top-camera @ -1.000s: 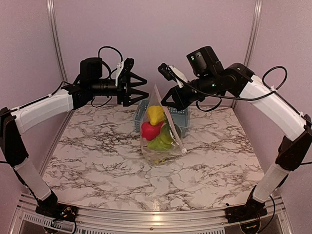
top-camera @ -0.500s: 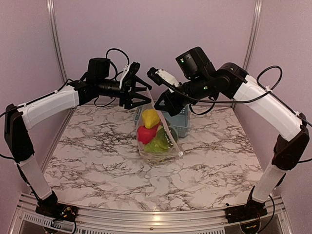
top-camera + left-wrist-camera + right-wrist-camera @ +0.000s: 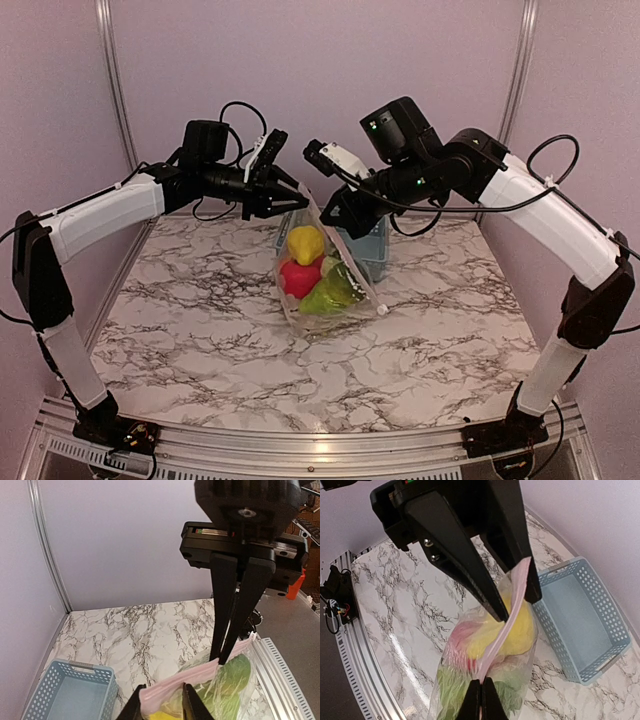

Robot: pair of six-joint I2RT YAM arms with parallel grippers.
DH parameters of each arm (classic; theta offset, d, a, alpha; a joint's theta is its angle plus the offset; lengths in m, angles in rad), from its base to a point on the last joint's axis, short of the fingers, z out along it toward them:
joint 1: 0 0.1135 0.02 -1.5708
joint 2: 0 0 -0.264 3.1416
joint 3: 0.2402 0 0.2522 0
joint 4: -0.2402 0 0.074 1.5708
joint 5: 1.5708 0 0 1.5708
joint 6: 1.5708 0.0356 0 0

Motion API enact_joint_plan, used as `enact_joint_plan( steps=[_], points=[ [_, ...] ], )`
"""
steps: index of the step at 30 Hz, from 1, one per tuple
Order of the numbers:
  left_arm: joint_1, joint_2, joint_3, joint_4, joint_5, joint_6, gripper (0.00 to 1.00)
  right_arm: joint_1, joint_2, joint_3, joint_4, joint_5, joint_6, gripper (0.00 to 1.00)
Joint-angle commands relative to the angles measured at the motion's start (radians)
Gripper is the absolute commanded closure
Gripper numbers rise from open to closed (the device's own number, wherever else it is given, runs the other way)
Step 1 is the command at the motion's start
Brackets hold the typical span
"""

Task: Open the zip-top bag and remove the fake food
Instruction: Adjust the zipper food storage bag at the center of the board.

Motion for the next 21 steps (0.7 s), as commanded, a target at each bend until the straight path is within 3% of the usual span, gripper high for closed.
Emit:
enact_joint_plan(
  steps=[1, 4, 7, 9, 12, 13, 16, 21],
  points=[
    [-0.002, 0.016, 0.01, -0.005, 0.029, -0.039, 0.84, 0.006, -0.018, 0.019, 0.023, 0.032, -0.006, 1.0],
    [-0.002, 0.008, -0.009, 0.012, 0.02, -0.051, 1.0, 0.006, -0.025, 0.004, 0.045, 0.037, 0.001, 1.0],
    [-0.002, -0.017, -0.061, 0.091, -0.012, -0.081, 1.0, 0.006, -0.044, -0.051, 0.095, 0.045, 0.01, 0.99],
    [-0.002, -0.042, -0.114, 0.174, -0.042, -0.122, 1.0, 0.006, -0.065, -0.097, 0.144, 0.059, 0.019, 0.77],
    [0.001, -0.069, -0.181, 0.304, -0.095, -0.197, 1.0, 0.006, -0.121, -0.187, 0.233, 0.104, 0.027, 0.3],
    [0.002, -0.072, -0.188, 0.317, -0.113, -0.209, 1.0, 0.005, -0.149, -0.225, 0.265, 0.117, 0.028, 0.2],
    [0.006, -0.072, -0.2, 0.342, -0.19, -0.252, 1.0, 0.002, -0.245, -0.353, 0.376, 0.154, 0.038, 0.07],
    [0.012, -0.118, -0.296, 0.481, -0.257, -0.317, 1.0, -0.026, -0.415, -0.612, 0.509, 0.146, 0.101, 0.01]
  ],
)
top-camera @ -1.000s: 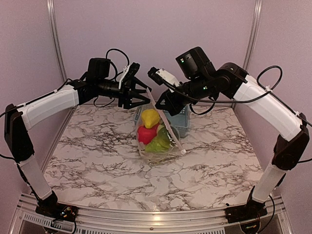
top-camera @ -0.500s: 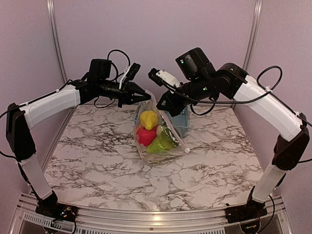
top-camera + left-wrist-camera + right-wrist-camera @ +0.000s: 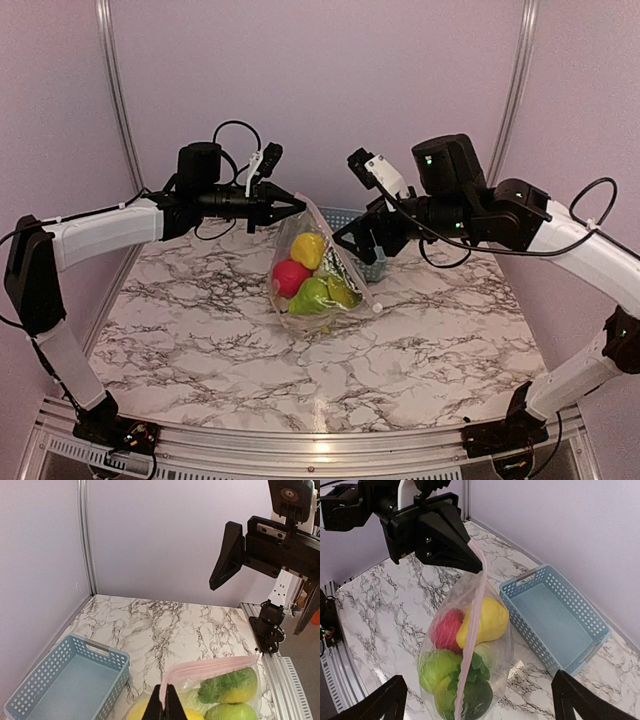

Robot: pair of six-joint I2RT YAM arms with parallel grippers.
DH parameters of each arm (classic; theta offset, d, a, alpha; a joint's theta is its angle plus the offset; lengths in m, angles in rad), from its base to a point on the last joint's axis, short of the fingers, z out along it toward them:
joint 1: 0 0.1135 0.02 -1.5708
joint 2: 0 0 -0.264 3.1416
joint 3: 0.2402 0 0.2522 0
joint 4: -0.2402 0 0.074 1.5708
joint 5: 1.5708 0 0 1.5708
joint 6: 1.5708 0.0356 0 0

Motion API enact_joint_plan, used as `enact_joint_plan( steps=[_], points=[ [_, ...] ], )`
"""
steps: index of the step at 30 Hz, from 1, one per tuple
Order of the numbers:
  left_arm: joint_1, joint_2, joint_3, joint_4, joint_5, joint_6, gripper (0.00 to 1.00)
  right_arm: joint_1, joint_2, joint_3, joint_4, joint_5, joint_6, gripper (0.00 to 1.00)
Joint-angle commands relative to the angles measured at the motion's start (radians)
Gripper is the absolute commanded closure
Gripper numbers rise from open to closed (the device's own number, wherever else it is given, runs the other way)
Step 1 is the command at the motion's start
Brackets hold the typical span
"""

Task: Open the zip-top bag and remove the fake food
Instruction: Adjust the zipper food storage bag at the center of the board.

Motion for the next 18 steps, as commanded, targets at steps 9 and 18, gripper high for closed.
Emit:
enact_joint_plan(
  steps=[9, 18],
  points=[
    [0.015, -0.092, -0.093, 0.259, -0.123, -0.117, 1.0, -0.077, -0.201, -0.288, 0.035, -0.169, 0.132, 0.31],
    [0.016, -0.09, -0.099, 0.277, -0.127, -0.111, 1.0, -0.085, -0.214, -0.266, -0.11, -0.185, 0.14, 0.38]
  ],
)
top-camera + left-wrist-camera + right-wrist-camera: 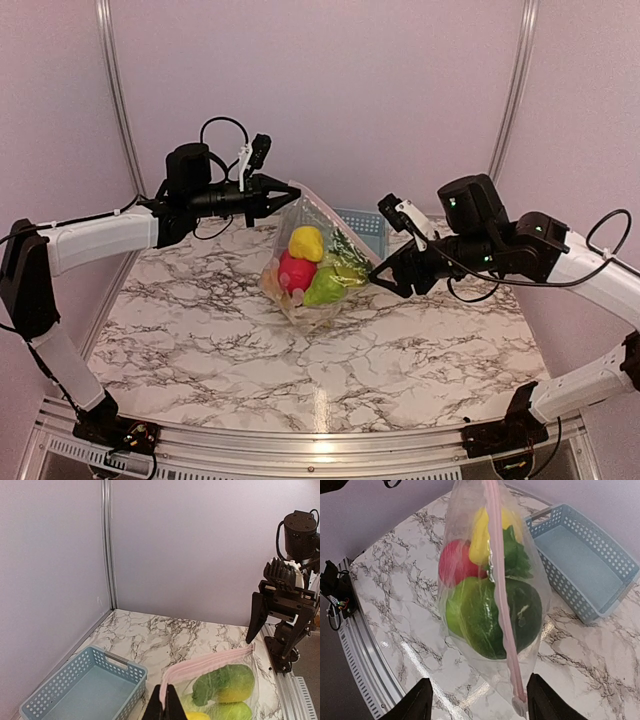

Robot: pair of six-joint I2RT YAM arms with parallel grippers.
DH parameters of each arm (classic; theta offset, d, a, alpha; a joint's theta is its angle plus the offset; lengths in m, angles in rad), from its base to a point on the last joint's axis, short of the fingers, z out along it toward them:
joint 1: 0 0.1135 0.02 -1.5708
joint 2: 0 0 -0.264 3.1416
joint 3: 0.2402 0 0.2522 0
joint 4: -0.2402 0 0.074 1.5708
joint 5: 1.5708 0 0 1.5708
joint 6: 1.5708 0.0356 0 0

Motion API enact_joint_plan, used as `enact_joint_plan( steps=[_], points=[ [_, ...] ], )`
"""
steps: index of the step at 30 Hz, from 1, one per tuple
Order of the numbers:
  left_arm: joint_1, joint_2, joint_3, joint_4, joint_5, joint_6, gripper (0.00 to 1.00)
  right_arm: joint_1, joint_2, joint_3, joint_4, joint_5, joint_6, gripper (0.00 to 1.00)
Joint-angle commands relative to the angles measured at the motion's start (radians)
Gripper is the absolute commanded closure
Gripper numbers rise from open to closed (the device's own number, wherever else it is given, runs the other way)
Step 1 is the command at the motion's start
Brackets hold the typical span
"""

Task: Open the zip-top bag and remove the fake food
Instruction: Adjust the zipper food storage bag at the center of the board.

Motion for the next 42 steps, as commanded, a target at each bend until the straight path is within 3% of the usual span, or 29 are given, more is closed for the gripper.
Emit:
enact_joint_plan(
  steps=[1, 17, 36, 42],
  points=[
    [0.007, -0.041, -0.009, 0.076, -0.017, 0.003, 1.0, -0.011, -0.011, 0.042, -0.102, -0.02, 0.016, 0.39],
    [0.01, -0.038, -0.012, 0.086, -0.014, 0.015, 1.0, -0.081, 0.027, 0.101, -0.185, -0.159, -0.015, 0.48],
    [0.01, -0.033, -0.009, 0.113, -0.006, 0.003, 1.0, -0.093, 0.078, 0.145, -0.24, -0.042, -0.042, 0.58],
    [0.01, -0.033, -0.01, 0.115, -0.005, 0.005, 1.0, -0.098, 0.088, 0.147, -0.228, -0.093, -0.046, 0.6]
  ],
)
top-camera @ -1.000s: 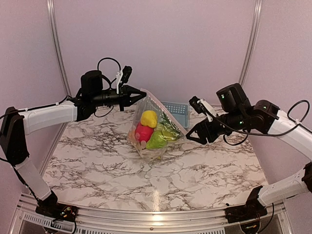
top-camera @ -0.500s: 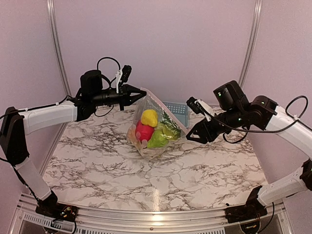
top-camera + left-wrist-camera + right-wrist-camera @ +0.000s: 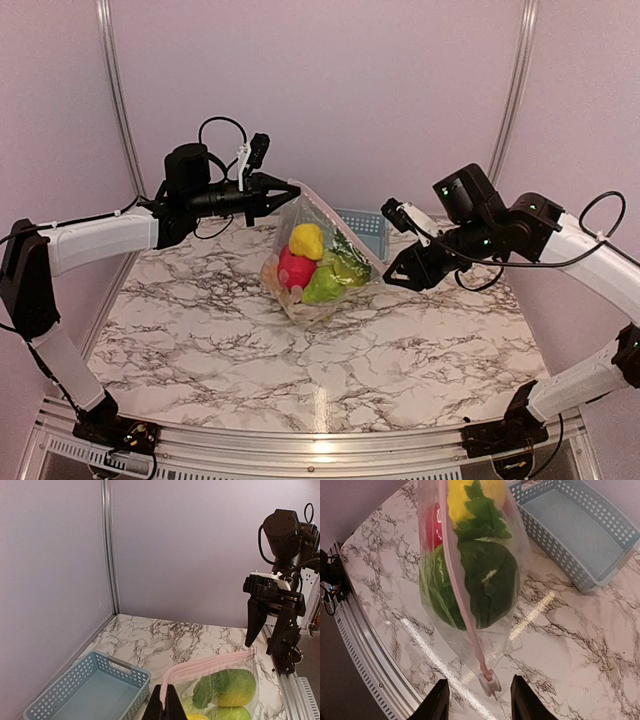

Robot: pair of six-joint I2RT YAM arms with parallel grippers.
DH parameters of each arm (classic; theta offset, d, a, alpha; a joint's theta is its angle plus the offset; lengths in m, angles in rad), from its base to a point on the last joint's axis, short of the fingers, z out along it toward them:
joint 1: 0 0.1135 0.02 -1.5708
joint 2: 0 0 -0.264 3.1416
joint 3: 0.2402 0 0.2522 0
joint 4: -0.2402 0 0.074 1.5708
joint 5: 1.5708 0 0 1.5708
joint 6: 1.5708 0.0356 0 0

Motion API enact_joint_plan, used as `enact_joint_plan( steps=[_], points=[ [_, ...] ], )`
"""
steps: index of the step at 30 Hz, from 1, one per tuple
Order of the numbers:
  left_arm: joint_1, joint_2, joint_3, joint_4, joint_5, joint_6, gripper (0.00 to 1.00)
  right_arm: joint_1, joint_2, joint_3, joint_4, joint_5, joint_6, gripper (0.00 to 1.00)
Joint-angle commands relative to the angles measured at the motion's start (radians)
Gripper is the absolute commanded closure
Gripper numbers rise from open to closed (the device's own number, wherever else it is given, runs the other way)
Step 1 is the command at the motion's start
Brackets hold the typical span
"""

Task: Open the zip-top bag and remove the fake food
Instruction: Adjust the zipper food storage bag at the center of the board.

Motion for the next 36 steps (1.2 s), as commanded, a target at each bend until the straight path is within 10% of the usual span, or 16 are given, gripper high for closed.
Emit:
enact_joint_plan(
  steps=[1, 17, 36],
  points=[
    [0.008, -0.033, 0.001, 0.071, 0.0, 0.003, 1.0, -0.007, 0.016, 0.032, 0.0, -0.027, -0.02, 0.62],
    [0.008, -0.011, 0.029, 0.069, -0.007, 0.011, 1.0, -0.007, 0.047, 0.059, -0.006, -0.059, 0.003, 0.99],
    [0.007, 0.007, 0.079, 0.072, -0.093, -0.023, 0.94, 0.057, 0.251, 0.425, -0.202, 0.157, 0.08, 1.0]
  ],
)
